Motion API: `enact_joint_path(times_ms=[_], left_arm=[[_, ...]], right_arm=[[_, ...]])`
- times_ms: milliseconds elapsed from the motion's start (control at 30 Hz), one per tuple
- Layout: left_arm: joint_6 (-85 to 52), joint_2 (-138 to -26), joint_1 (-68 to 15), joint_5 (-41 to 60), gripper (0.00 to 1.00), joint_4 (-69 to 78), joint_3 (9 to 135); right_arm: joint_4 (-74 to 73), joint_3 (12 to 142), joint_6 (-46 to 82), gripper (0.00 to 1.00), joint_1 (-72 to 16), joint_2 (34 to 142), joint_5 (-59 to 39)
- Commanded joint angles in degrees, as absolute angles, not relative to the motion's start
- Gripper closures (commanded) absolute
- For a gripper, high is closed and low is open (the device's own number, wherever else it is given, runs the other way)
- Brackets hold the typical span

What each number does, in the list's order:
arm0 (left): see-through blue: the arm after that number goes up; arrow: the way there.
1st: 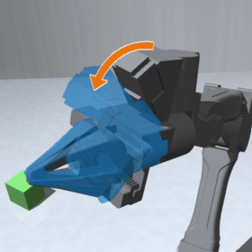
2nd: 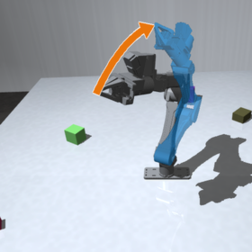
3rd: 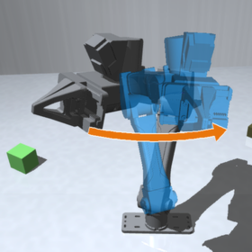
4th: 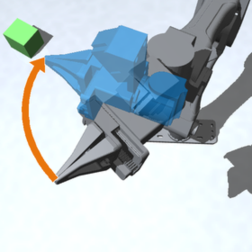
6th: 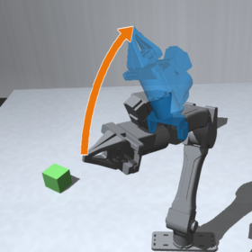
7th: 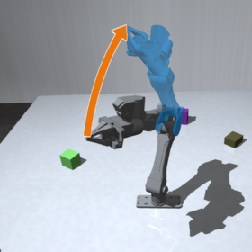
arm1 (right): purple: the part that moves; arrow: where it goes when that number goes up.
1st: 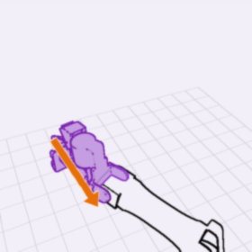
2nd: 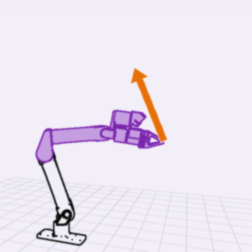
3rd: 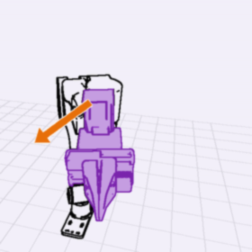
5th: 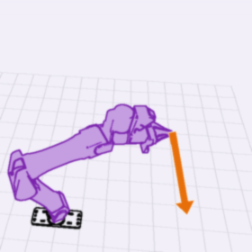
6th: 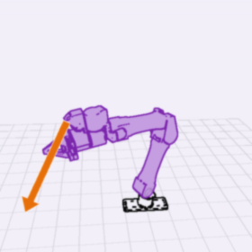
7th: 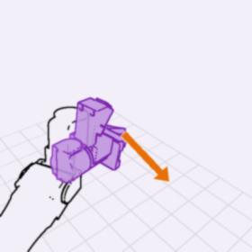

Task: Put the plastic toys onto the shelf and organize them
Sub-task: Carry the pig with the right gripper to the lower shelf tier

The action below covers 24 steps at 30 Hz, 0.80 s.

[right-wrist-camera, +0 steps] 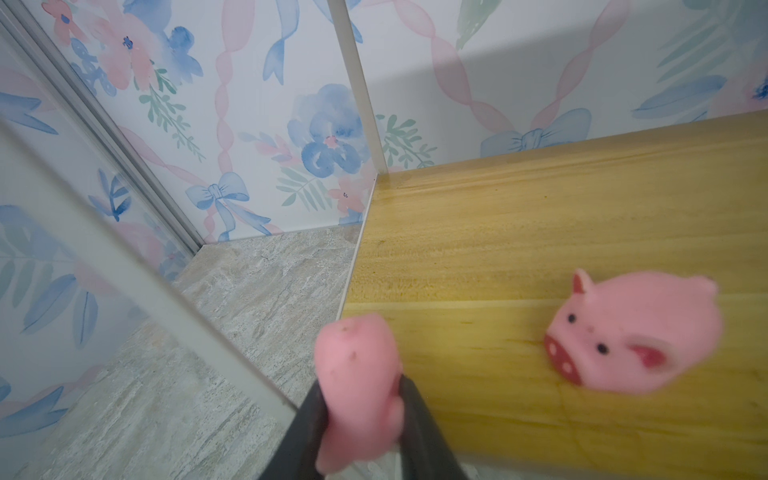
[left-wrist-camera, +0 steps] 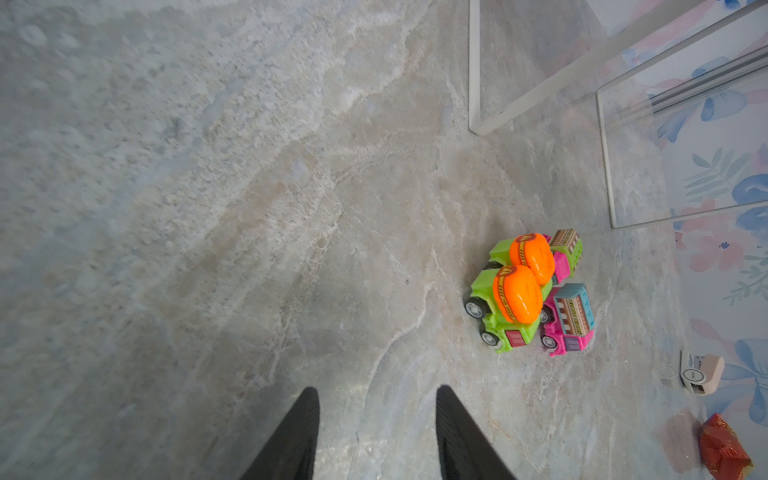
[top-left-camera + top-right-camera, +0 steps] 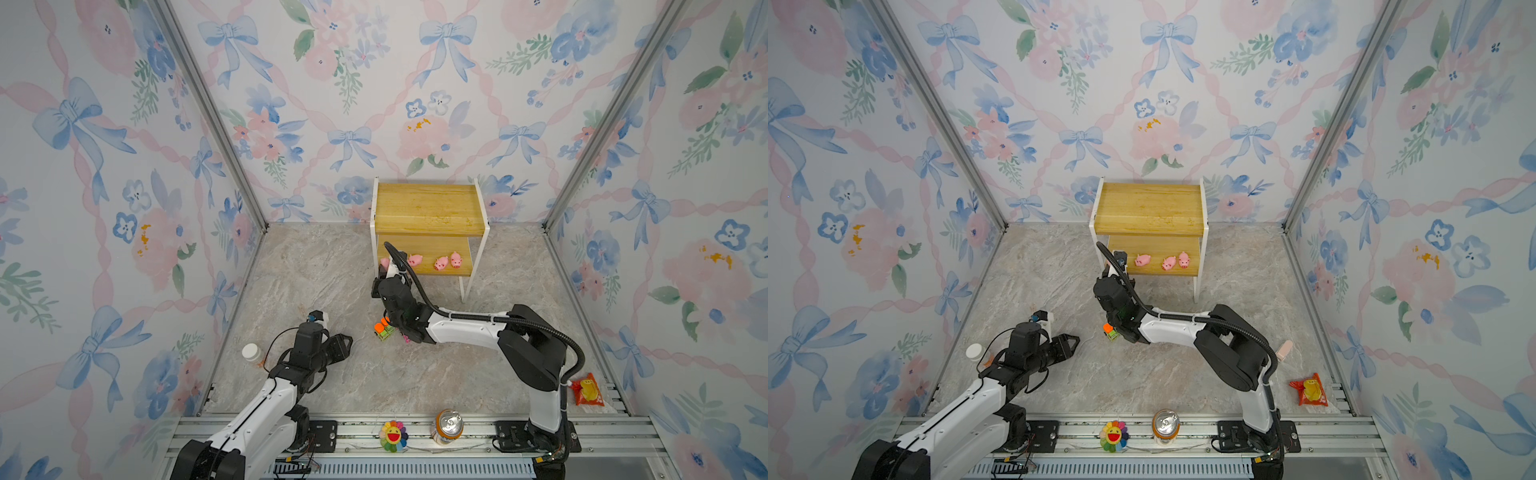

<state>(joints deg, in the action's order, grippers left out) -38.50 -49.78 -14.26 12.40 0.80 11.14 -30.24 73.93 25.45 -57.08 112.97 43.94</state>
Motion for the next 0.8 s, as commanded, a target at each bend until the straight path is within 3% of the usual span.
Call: enact_joint_path(times_ms=[0,333,767], left_arm=[[-37.13,-50.33,-14.67,11.78,0.53,1.67,11.37],[-37.09,-50.59,-14.66,11.6,0.53,2.02,11.17],[-37.11,-51.04,-14.62,11.7,0.53,2.04,11.47]], right_arm=[[-35.96,72.92,21.87,0.7,-56.71,114.17,43.77],[-47.67,69.0,14.58,0.69,-57.26,115.65,44.76],[-49.94,68.3,12.32,0.69,-57.96,115.82,47.46]])
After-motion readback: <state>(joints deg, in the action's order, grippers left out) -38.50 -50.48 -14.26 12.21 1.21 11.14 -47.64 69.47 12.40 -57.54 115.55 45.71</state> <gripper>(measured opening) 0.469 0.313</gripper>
